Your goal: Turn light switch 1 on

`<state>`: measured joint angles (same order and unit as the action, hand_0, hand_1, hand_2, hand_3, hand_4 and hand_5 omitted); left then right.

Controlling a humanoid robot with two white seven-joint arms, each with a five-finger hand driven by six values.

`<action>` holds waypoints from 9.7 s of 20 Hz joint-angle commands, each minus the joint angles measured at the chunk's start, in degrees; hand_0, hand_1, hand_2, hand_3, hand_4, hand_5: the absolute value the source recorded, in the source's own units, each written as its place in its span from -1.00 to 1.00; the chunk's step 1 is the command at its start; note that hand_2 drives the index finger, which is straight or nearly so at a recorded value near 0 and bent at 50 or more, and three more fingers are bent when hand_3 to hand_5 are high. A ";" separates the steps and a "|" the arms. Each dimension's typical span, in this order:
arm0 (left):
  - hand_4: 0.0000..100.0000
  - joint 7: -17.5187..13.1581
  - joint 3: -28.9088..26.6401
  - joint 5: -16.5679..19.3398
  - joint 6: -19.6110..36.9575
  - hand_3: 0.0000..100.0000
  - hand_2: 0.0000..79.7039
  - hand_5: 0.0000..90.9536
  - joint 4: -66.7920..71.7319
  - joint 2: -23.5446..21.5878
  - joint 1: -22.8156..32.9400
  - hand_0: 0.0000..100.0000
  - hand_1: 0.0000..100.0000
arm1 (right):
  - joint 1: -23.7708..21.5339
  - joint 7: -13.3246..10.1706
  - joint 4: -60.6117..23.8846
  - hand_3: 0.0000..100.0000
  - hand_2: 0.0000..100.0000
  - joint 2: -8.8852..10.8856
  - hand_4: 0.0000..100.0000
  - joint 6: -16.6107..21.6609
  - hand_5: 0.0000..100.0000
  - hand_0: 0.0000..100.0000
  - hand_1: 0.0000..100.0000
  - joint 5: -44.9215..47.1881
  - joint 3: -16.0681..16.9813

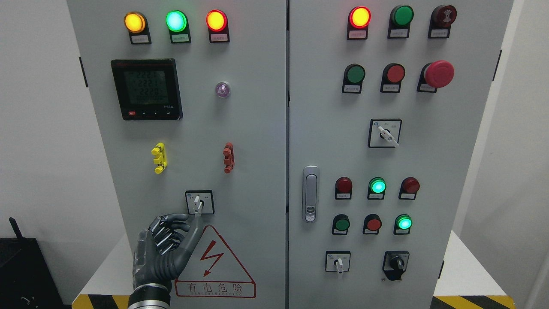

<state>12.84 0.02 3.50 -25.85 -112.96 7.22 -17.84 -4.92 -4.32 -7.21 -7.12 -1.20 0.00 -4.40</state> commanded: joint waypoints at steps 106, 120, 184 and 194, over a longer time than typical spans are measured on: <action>0.81 -0.01 2.00 4.50 -10.45 0.70 0.48 0.82 0.99 0.96 -5.36 -0.64 0.43 | 0.00 0.01 0.00 -1.00 -1.00 0.00 -1.00 -0.03 -1.00 -1.00 -1.00 1.41 0.00; 0.83 -0.01 2.00 5.20 -10.45 0.73 0.51 0.83 0.99 1.31 -5.54 -0.62 0.30 | 0.00 0.01 0.00 -1.00 -1.00 0.00 -1.00 -0.03 -1.00 -1.00 -1.00 1.41 0.00; 0.90 -0.01 2.00 7.84 -10.54 0.82 0.57 0.87 1.69 1.31 -5.98 0.08 0.08 | 0.00 0.01 0.00 -1.00 -1.00 0.00 -1.00 -0.03 -1.00 -1.00 -1.00 1.41 0.00; 0.90 -0.01 2.00 7.84 -10.54 0.83 0.58 0.87 1.69 1.31 -5.89 0.22 0.03 | 0.00 0.01 0.00 -1.00 -1.00 0.00 -1.00 -0.03 -1.00 -1.00 -1.00 1.41 0.00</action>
<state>12.89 2.05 11.34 -36.33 -111.27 8.55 -23.78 -4.92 -4.33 -7.20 -7.12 -1.19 0.00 -4.39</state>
